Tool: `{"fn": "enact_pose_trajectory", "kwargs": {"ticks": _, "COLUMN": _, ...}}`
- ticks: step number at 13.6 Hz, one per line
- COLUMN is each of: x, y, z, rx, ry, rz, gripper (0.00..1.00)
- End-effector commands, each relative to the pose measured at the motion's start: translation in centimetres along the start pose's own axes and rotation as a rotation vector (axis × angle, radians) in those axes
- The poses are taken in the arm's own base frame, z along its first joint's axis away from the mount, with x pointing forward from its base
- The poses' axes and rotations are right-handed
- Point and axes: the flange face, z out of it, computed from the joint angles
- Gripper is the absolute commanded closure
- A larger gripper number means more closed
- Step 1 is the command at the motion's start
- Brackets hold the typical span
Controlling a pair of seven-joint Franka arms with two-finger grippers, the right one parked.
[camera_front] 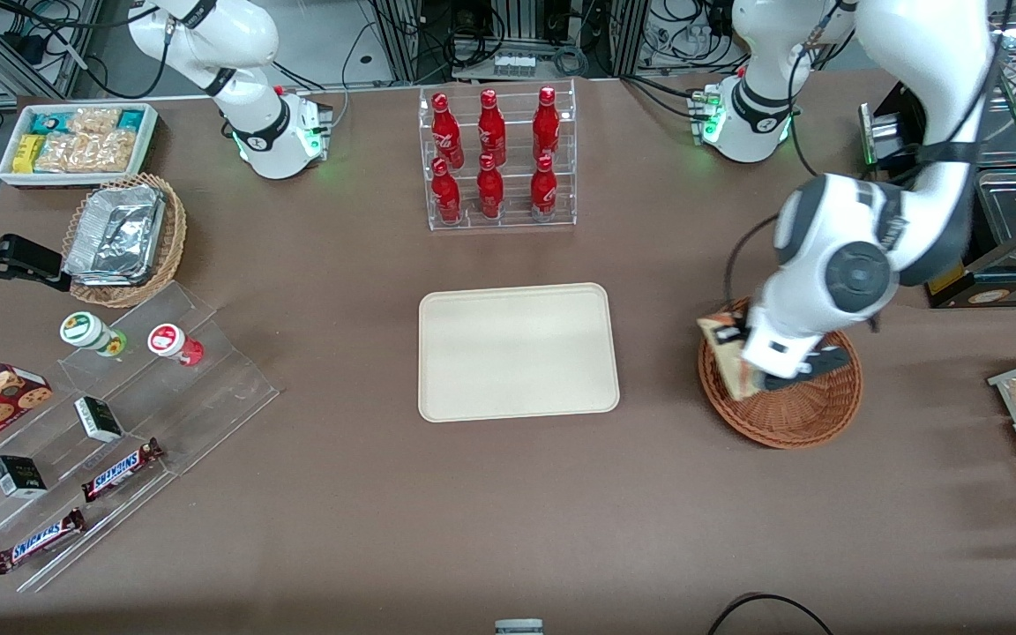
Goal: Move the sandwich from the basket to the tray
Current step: 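Lift the sandwich and carry it with the left gripper over the tray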
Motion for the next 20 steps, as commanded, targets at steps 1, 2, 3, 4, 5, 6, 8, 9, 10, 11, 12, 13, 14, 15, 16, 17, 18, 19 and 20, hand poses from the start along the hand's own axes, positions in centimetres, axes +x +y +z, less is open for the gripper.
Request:
{"fn": "enact_pose_trajectory", "kwargs": {"ticks": 1, "x": -1.6, "y": 5.0, "z": 0.0, "rx": -0.010, "ry": -0.012, "rz": 0.096, "gripper": 1.00}}
{"fn": "enact_pose_trajectory", "kwargs": {"ticks": 2, "x": -2.3, "y": 7.1, "z": 0.2, "rx": -0.023, "ry": -0.018, "rz": 0.135, "gripper": 1.00}}
{"fn": "enact_pose_trajectory", "kwargs": {"ticks": 3, "x": -3.0, "y": 9.1, "z": 0.4, "rx": -0.030, "ry": -0.021, "rz": 0.177, "gripper": 1.00}}
{"fn": "enact_pose_trajectory", "kwargs": {"ticks": 4, "x": -4.0, "y": 11.8, "z": 1.1, "rx": -0.020, "ry": -0.016, "rz": 0.220, "gripper": 1.00}}
{"fn": "enact_pose_trajectory", "kwargs": {"ticks": 5, "x": -5.1, "y": 14.3, "z": 1.6, "rx": -0.014, "ry": -0.008, "rz": 0.222, "gripper": 1.00}}
{"fn": "enact_pose_trajectory", "kwargs": {"ticks": 6, "x": -5.7, "y": 16.0, "z": 2.2, "rx": -0.010, "ry": -0.005, "rz": 0.201, "gripper": 1.00}}
{"fn": "enact_pose_trajectory", "kwargs": {"ticks": 8, "x": -6.8, "y": 19.1, "z": 3.3, "rx": 0.001, "ry": 0.009, "rz": 0.167, "gripper": 1.00}}
{"fn": "enact_pose_trajectory", "kwargs": {"ticks": 9, "x": -7.8, "y": 20.7, "z": 4.1, "rx": 0.000, "ry": 0.001, "rz": 0.156, "gripper": 1.00}}
{"fn": "enact_pose_trajectory", "kwargs": {"ticks": 10, "x": -8.8, "y": 22.4, "z": 4.4, "rx": -0.009, "ry": 0.002, "rz": 0.159, "gripper": 1.00}}
{"fn": "enact_pose_trajectory", "kwargs": {"ticks": 11, "x": -9.2, "y": 23.6, "z": 5.0, "rx": -0.015, "ry": -0.003, "rz": 0.156, "gripper": 1.00}}
{"fn": "enact_pose_trajectory", "kwargs": {"ticks": 12, "x": -9.5, "y": 24.5, "z": 5.4, "rx": -0.022, "ry": -0.007, "rz": 0.156, "gripper": 1.00}}
{"fn": "enact_pose_trajectory", "kwargs": {"ticks": 13, "x": -10.1, "y": 25.6, "z": 5.8, "rx": -0.021, "ry": 0.001, "rz": 0.170, "gripper": 1.00}}
{"fn": "enact_pose_trajectory", "kwargs": {"ticks": 14, "x": -10.5, "y": 26.6, "z": 6.4, "rx": -0.014, "ry": 0.014, "rz": 0.170, "gripper": 1.00}}
{"fn": "enact_pose_trajectory", "kwargs": {"ticks": 15, "x": -10.6, "y": 27.4, "z": 7.0, "rx": -0.008, "ry": 0.026, "rz": 0.154, "gripper": 1.00}}
{"fn": "enact_pose_trajectory", "kwargs": {"ticks": 16, "x": -10.9, "y": 28.1, "z": 7.6, "rx": 0.002, "ry": 0.038, "rz": 0.156, "gripper": 1.00}}
{"fn": "enact_pose_trajectory", "kwargs": {"ticks": 17, "x": -11.3, "y": 28.4, "z": 8.0, "rx": 0.010, "ry": 0.046, "rz": 0.156, "gripper": 1.00}}
{"fn": "enact_pose_trajectory", "kwargs": {"ticks": 18, "x": -11.4, "y": 28.7, "z": 8.2, "rx": 0.006, "ry": 0.055, "rz": 0.161, "gripper": 1.00}}
{"fn": "enact_pose_trajectory", "kwargs": {"ticks": 19, "x": -11.3, "y": 28.9, "z": 8.5, "rx": -0.010, "ry": 0.062, "rz": 0.162, "gripper": 1.00}}
{"fn": "enact_pose_trajectory", "kwargs": {"ticks": 20, "x": -11.2, "y": 29.0, "z": 9.1, "rx": -0.008, "ry": 0.057, "rz": 0.161, "gripper": 1.00}}
